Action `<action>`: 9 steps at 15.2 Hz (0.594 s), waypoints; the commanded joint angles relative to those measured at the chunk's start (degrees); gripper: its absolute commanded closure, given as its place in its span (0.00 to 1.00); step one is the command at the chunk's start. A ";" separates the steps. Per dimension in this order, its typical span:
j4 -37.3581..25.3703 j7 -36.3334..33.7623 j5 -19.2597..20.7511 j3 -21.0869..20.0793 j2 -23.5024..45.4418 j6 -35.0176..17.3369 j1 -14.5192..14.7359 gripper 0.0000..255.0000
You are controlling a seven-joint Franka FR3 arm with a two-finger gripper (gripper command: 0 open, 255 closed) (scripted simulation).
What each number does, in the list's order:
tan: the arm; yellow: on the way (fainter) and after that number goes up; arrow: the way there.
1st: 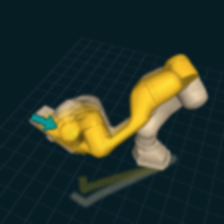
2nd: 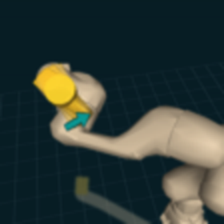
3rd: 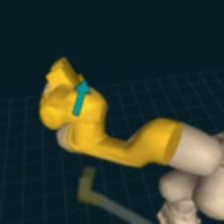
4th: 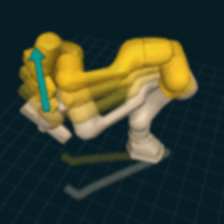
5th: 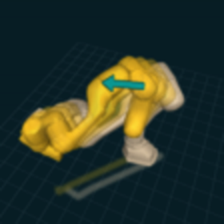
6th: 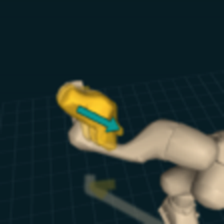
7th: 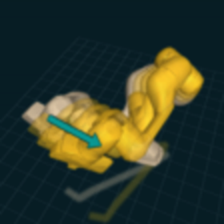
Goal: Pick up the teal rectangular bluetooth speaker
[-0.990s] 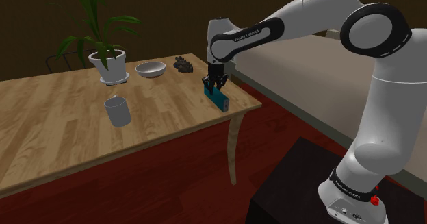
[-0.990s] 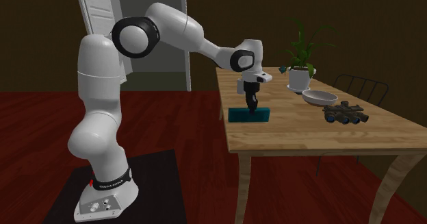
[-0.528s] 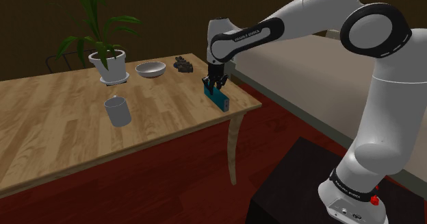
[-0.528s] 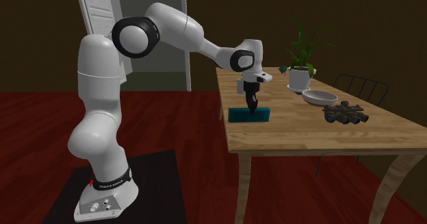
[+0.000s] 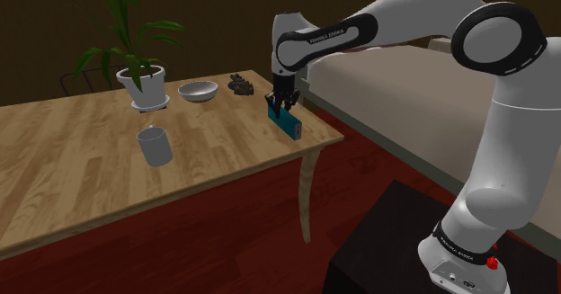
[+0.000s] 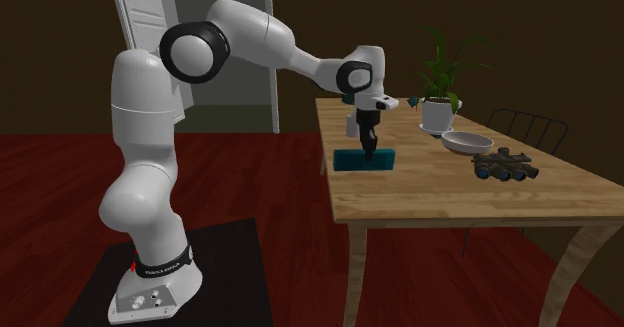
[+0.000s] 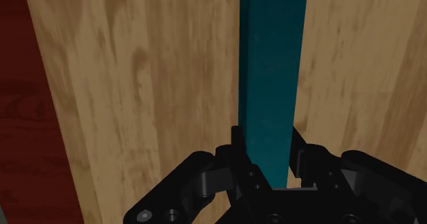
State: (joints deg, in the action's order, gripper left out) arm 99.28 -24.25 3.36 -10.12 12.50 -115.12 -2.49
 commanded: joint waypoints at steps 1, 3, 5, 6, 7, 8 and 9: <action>-1.16 0.18 -0.11 0.01 -0.36 1.50 -0.06 1.00; -2.37 0.24 -0.18 -0.02 -0.61 2.95 -0.06 1.00; -3.65 0.31 -0.24 -0.04 -0.81 4.43 -0.05 1.00; -4.31 0.33 -0.27 -0.05 -0.89 5.17 -0.04 1.00; -4.99 0.36 -0.29 -0.06 -0.96 5.92 -0.03 1.00; -5.68 0.38 -0.31 -0.07 -1.02 6.67 -0.02 1.00; -5.78 0.39 -0.32 -0.07 -1.04 6.77 -0.02 1.00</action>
State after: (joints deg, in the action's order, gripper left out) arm 93.90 -23.97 3.07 -10.22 11.52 -108.80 -2.46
